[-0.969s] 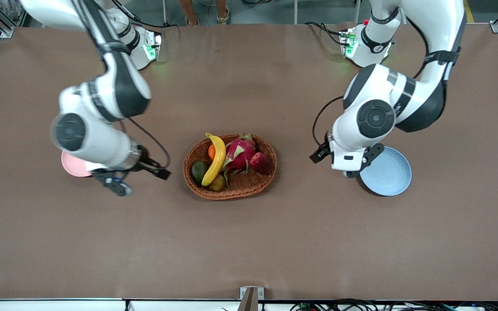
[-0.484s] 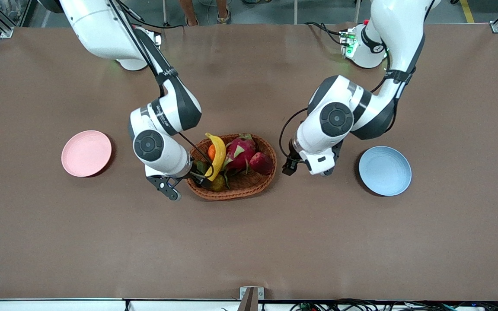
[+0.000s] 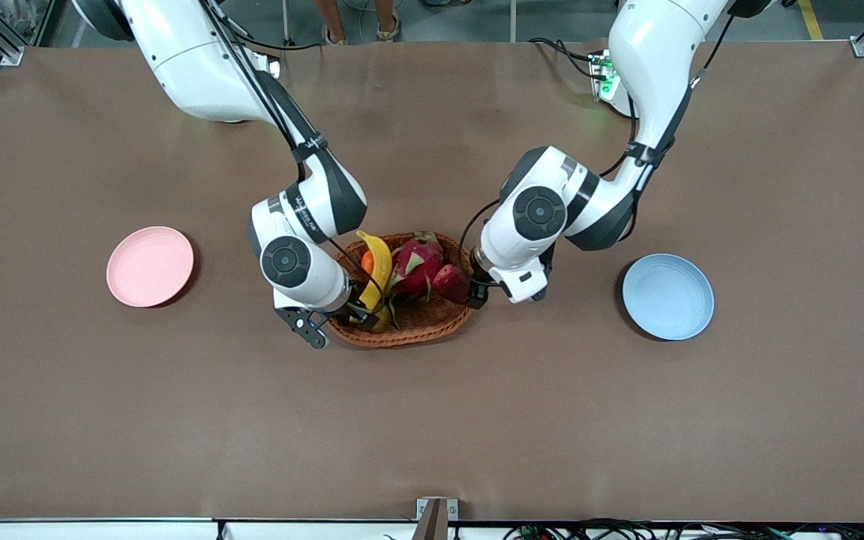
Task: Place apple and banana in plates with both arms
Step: 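Grasp the banana with the right gripper while the left gripper grasps the dragon fruit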
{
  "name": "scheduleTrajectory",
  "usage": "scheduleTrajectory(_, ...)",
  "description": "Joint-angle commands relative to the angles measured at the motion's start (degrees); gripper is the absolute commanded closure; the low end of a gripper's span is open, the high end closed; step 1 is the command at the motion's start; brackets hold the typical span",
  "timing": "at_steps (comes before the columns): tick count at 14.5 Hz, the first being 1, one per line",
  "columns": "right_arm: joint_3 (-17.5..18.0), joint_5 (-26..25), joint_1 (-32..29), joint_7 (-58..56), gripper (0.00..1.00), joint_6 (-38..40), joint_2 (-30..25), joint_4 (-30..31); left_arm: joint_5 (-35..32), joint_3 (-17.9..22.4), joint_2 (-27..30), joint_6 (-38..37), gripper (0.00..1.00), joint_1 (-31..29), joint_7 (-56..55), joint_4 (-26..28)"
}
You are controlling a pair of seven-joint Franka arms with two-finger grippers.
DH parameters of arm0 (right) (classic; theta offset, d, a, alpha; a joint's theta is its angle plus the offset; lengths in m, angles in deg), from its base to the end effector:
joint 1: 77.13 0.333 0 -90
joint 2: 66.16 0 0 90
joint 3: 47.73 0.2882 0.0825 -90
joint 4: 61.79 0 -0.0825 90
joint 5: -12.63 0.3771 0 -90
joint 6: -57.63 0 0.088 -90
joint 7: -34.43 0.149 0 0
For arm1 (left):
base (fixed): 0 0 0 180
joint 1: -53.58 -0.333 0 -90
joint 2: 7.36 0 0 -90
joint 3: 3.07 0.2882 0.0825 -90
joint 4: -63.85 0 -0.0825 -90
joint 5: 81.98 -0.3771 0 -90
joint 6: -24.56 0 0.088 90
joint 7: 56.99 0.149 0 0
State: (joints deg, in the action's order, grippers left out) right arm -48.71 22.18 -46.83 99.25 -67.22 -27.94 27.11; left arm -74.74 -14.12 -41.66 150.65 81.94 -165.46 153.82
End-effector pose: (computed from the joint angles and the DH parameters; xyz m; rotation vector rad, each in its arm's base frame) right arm 0.5832 0.3424 0.1949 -2.8860 1.0768 0.1814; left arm 0.5300 -0.4304 0.2421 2.4009 1.8500 -0.2918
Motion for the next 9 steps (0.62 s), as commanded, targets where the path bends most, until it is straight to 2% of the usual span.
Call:
scheduleTrajectory(1, -0.5, 0.7, 1.2, 1.4, 0.17, 0.2, 0.6, -0.8, 1.0, 0.4, -1.6, 2.6, 0.00, 1.6, -0.6, -0.9)
scheduleTrajectory(4, -0.5, 0.8, 2.0, 4.2, 0.18, -0.9, 1.6, -0.9, 0.9, 0.4, -2.4, 3.2, 0.00, 2.1, -0.9, -0.8)
scheduleTrajectory(5, -0.4, 0.7, 2.0, 5.0, 0.23, -1.9, 1.8, -0.8, 0.8, 0.4, -2.4, 3.2, 0.00, 2.4, -0.9, -0.8)
scheduleTrajectory(6, -0.4, 0.7, 2.3, 5.1, 0.33, -1.9, 2.0, -0.8, 0.8, 0.5, -2.6, 3.2, 0.00, 2.6, -0.9, -0.8)
scheduleTrajectory(7, -0.4, 0.7, 2.4, 5.1, 0.48, -2.0, 2.1, -0.8, 0.7, 0.5, -3.0, 3.5, 0.00, 2.7, -1.0, -0.9)
scheduleTrajectory(9, -0.4, 0.7, 1.8, 4.4, 0.90, -1.7, 1.9, -1.0, 0.7, 0.5, -3.3, 4.4, 0.00, 3.1, -1.0, -0.9)
